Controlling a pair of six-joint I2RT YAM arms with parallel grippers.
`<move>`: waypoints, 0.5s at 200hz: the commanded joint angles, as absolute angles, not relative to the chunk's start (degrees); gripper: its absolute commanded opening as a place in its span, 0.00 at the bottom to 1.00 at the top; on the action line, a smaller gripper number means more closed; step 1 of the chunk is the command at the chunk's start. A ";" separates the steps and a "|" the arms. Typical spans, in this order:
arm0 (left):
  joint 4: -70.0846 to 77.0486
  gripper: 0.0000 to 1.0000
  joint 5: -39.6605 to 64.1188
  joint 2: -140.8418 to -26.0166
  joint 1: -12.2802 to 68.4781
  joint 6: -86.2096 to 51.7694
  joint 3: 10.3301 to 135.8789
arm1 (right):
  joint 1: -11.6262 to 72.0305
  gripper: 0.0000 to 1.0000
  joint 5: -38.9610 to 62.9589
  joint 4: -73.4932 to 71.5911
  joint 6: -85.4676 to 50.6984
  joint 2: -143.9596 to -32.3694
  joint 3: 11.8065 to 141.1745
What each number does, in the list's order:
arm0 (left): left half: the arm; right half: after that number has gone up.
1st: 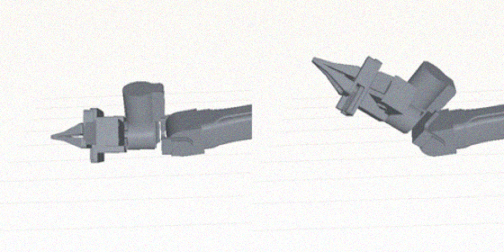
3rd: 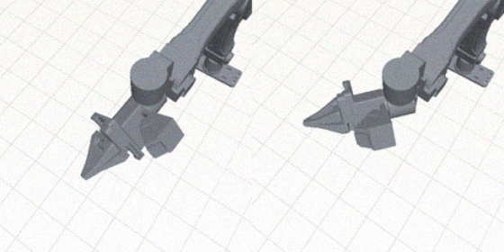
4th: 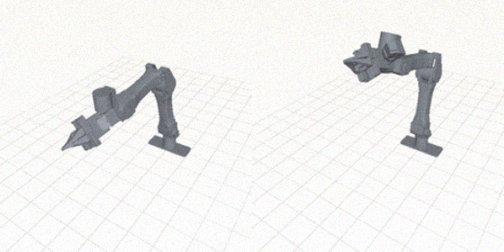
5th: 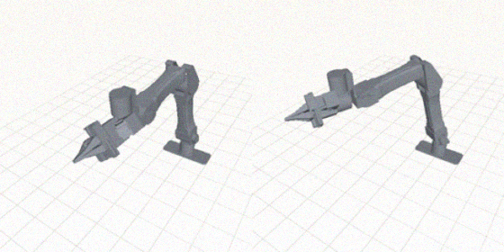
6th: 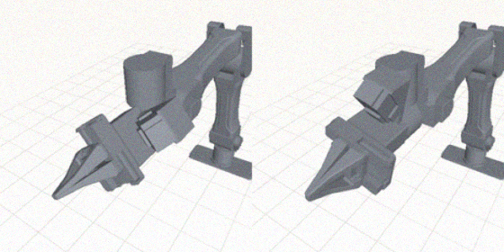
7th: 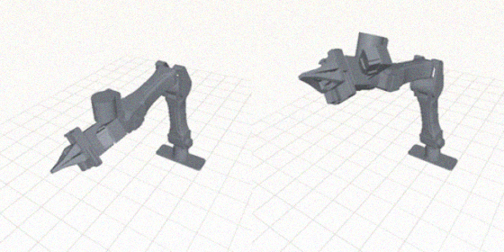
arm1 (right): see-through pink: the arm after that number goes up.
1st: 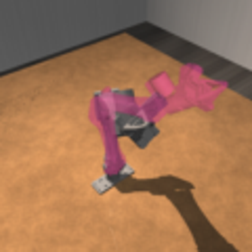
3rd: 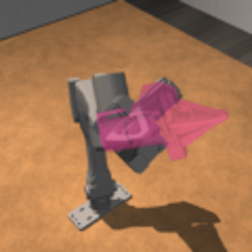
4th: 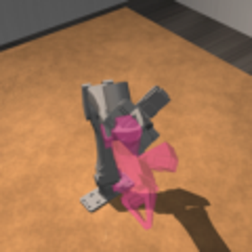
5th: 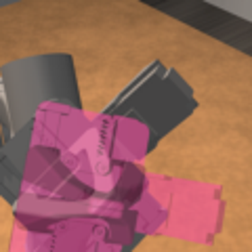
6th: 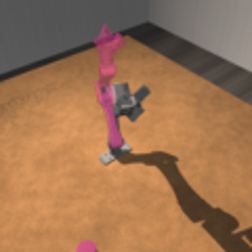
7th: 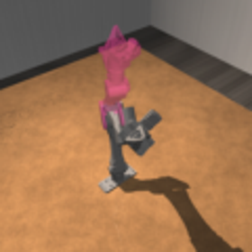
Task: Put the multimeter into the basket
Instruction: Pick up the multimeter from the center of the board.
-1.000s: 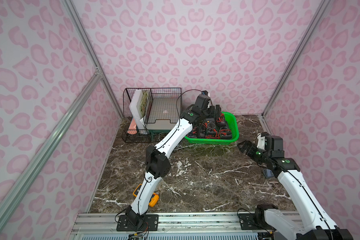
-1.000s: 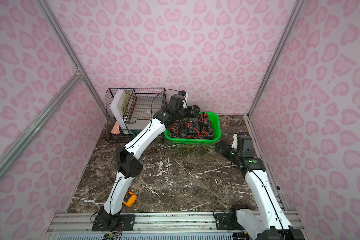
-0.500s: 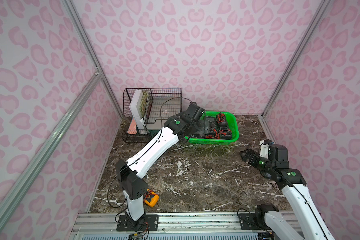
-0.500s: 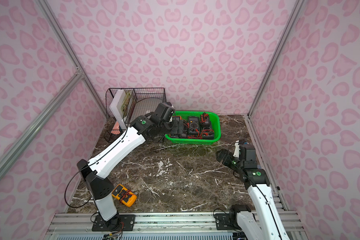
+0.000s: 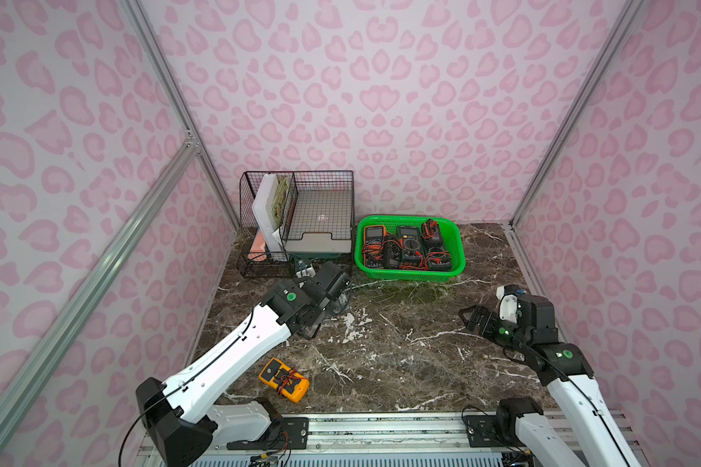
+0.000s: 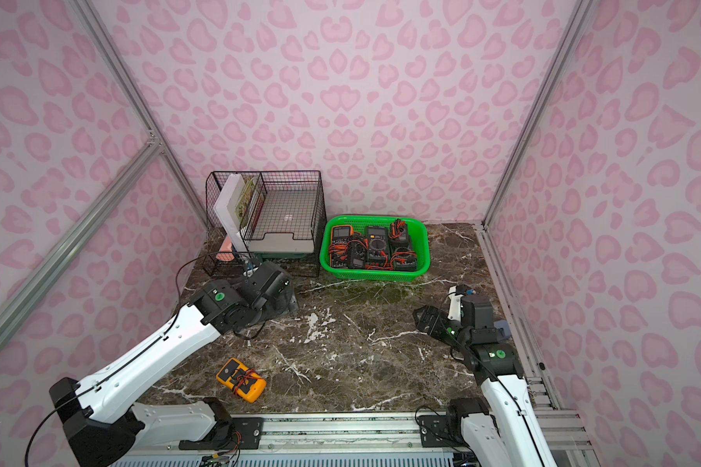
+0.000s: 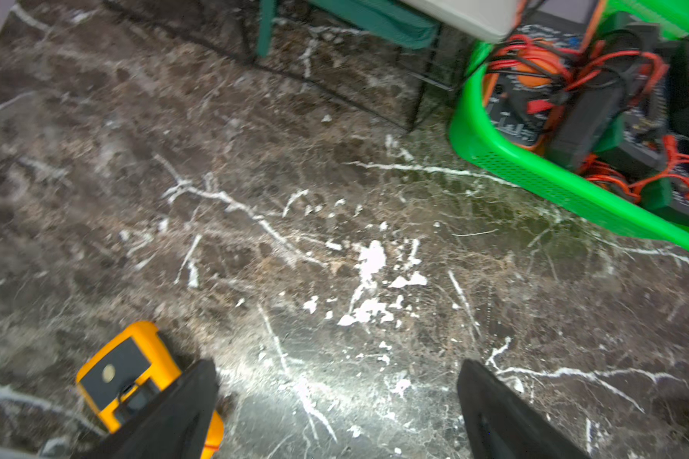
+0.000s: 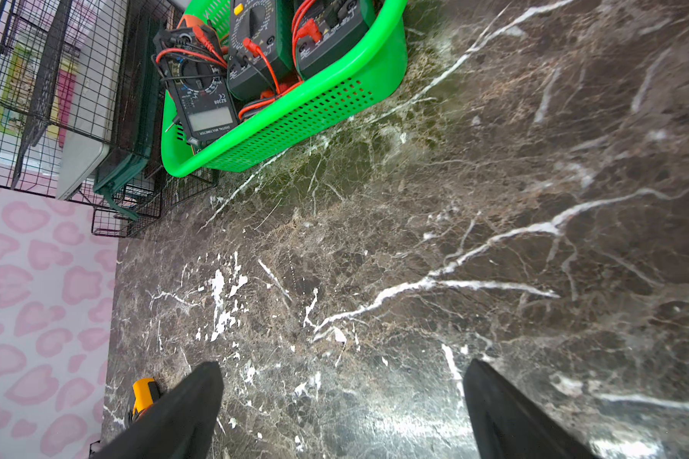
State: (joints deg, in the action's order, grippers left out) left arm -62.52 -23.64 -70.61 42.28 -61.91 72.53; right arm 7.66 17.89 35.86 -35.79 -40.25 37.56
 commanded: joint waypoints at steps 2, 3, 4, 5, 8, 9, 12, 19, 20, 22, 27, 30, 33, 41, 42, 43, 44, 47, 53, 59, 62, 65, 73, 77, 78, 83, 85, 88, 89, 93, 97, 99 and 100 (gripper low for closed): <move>-71.94 0.98 -26.36 -67.82 42.24 -73.93 68.79 | 9.27 0.99 17.86 34.82 -35.85 -42.14 37.98; -72.09 0.99 -26.41 -67.66 42.26 -74.19 68.58 | 9.42 0.99 17.85 34.77 -35.81 -42.25 38.02; -72.26 0.98 -26.43 -67.49 42.22 -74.40 68.39 | 9.59 0.99 17.80 34.74 -35.75 -42.35 38.08; -72.38 0.99 -26.44 -67.36 42.25 -74.64 68.21 | 9.72 0.99 17.73 34.73 -35.76 -42.53 38.16; -72.83 0.98 -26.51 -66.86 42.23 -75.72 67.40 | 10.07 0.99 17.48 34.64 -35.80 -42.87 38.38; -72.94 0.98 -26.53 -66.74 42.25 -76.14 67.19 | 10.18 0.99 17.44 34.64 -35.79 -43.01 38.44; -73.38 0.98 -26.62 -66.28 42.25 -77.01 66.51 | 10.61 0.99 17.09 34.57 -35.84 -43.37 38.61; -74.32 0.98 -26.73 -65.15 42.27 -79.52 64.76 | 11.78 0.99 16.21 34.40 -35.98 -44.11 39.08; -74.38 0.99 -26.77 -65.01 42.27 -79.79 64.55 | 12.00 0.99 16.10 34.34 -36.01 -44.29 39.14; -74.58 0.99 -26.75 -64.75 42.28 -80.42 64.06 | 12.49 0.99 15.94 34.36 -36.09 -44.47 39.34; -74.94 0.98 -26.72 -63.96 42.26 -81.58 62.83 | 13.27 0.99 15.55 34.13 -36.25 -45.06 39.60; -75.03 0.99 -26.72 -63.50 42.20 -82.10 62.08 | 13.88 0.99 15.34 33.97 -36.29 -45.43 39.86; -75.10 0.99 -26.71 -63.06 42.24 -82.42 61.46 | 14.36 0.99 15.07 33.85 -36.34 -45.82 40.11; -75.47 0.99 -26.80 -61.86 42.26 -83.97 59.64 | 16.05 0.99 14.18 33.62 -36.39 -46.91 40.63; -75.53 0.98 -26.85 -61.73 42.27 -84.22 59.48 | 16.29 0.99 14.12 33.60 -36.34 -47.05 40.71; -75.56 0.99 -26.87 -61.63 42.27 -84.38 59.32 | 16.49 0.99 13.96 33.59 -36.32 -47.21 40.74; -75.57 0.98 -26.84 -61.49 42.23 -84.56 59.10 | 16.68 0.99 13.79 33.58 -36.35 -47.34 40.81; -75.58 0.98 -26.89 -61.01 42.21 -85.08 58.36 | 17.25 0.99 13.45 33.57 -36.32 -47.78 40.98; -75.50 0.99 -26.83 -60.25 42.20 -85.91 56.98 | 18.44 0.99 12.77 33.49 -36.22 -48.65 41.39; -75.50 0.98 -26.78 -59.70 42.19 -86.86 55.74 | 19.60 0.99 12.23 33.48 -36.11 -49.51 41.72; -75.55 0.99 -26.68 -59.36 42.19 -87.45 55.12 | 20.05 0.99 12.00 33.40 -36.12 -49.94 41.99; -75.50 0.98 -26.57 -59.04 42.13 -87.96 54.47 | 20.41 0.99 11.79 33.32 -36.08 -50.33 42.20; -75.27 0.99 -26.21 -58.14 42.10 -89.10 52.92 | 21.65 0.99 11.46 33.40 -36.10 -51.40 42.77; -74.96 0.98 -26.04 -57.79 42.08 -89.55 52.10 | 22.16 0.99 11.27 33.38 -36.08 -51.97 43.10; -74.88 0.99 -26.03 -57.72 42.09 -89.60 51.93 | 22.28 0.99 11.26 33.30 -36.10 -52.04 43.17; -74.57 0.99 -25.81 -57.29 41.89 -90.09 51.00 | 22.87 0.99 11.01 33.18 -36.09 -52.65 43.51; -74.50 0.98 -25.70 -57.13 41.91 -90.35 50.70 | 23.10 0.99 10.88 33.10 -36.05 -52.89 43.73; -74.38 0.98 -25.62 -56.91 41.78 -90.74 50.23 | 23.42 0.99 10.67 33.05 -36.07 -53.22 43.92; -74.33 0.98 -25.60 -56.80 41.72 -90.85 50.03 | 23.49 0.99 10.65 32.96 -36.10 -53.33 43.98; -74.07 0.98 -25.36 -56.55 41.55 -91.18 49.33 | 23.87 0.99 10.49 32.81 -36.07 -53.77 44.14; -73.72 0.98 -25.17 -56.30 41.30 -91.38 48.76 | 24.29 0.99 10.33 32.59 -36.11 -54.18 44.47; -73.54 0.99 -24.97 -56.20 41.18 -91.46 48.40 | 24.44 0.99 10.30 32.47 -36.12 -54.39 44.65; -73.46 0.99 -24.92 -56.13 41.11 -91.52 48.33 | 24.48 0.99 10.29 32.45 -36.12 -54.49 44.69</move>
State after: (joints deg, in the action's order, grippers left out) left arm -73.49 -25.63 -57.32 41.89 -87.00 50.98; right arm 22.79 12.58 34.28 -35.99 -52.69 43.13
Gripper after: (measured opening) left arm 0.985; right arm 0.992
